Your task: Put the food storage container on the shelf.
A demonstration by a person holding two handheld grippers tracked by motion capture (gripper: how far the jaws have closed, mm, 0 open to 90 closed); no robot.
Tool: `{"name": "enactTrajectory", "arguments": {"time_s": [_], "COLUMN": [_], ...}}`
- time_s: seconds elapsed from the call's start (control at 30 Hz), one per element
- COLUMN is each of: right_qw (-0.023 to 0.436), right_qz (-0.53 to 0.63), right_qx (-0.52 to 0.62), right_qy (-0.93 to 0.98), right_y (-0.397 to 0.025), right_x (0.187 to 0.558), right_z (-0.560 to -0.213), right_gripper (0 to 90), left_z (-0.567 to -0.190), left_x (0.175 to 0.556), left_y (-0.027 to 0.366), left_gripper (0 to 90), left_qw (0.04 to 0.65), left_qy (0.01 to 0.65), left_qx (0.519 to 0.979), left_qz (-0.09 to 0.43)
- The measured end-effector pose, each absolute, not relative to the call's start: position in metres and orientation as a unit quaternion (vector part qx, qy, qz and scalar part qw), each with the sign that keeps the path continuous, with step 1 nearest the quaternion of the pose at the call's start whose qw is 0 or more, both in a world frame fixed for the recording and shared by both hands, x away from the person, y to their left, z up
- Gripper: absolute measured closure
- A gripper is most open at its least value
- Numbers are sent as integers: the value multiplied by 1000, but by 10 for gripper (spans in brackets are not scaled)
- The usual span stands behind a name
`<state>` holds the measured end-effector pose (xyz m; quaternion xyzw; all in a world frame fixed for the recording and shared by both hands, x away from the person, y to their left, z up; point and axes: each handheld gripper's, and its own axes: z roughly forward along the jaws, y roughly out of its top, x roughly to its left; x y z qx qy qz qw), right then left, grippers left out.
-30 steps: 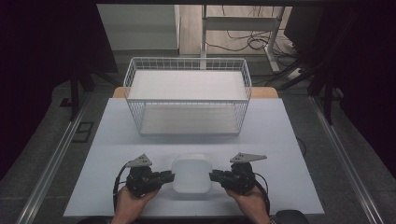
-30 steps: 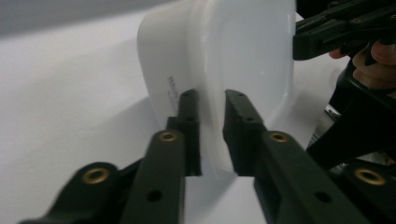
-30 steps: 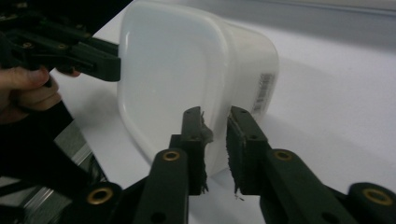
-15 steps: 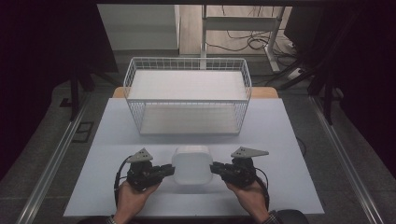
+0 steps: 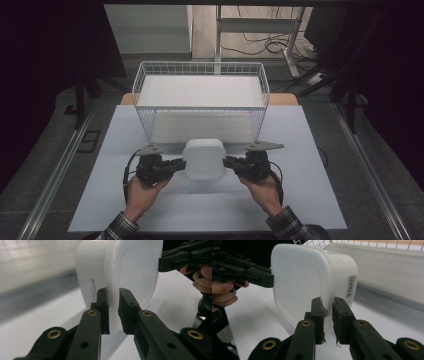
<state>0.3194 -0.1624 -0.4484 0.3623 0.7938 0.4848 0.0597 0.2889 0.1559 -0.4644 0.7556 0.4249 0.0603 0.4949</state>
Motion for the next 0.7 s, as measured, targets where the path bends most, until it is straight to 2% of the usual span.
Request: {"name": "enactTrajectory", "arguments": {"time_s": [0.7], "right_qw": [88], "right_qz": [481], "right_qx": [369], "right_qy": [790], "right_y": [-150], "right_x": [375], "right_z": [-448], "right_gripper": [782], "left_z": [-463], "left_x": [344], "left_y": [159], "left_gripper": [798], "left_qw": [493], "left_qy": [436], "left_qx": [749], "left_qz": [72]}}
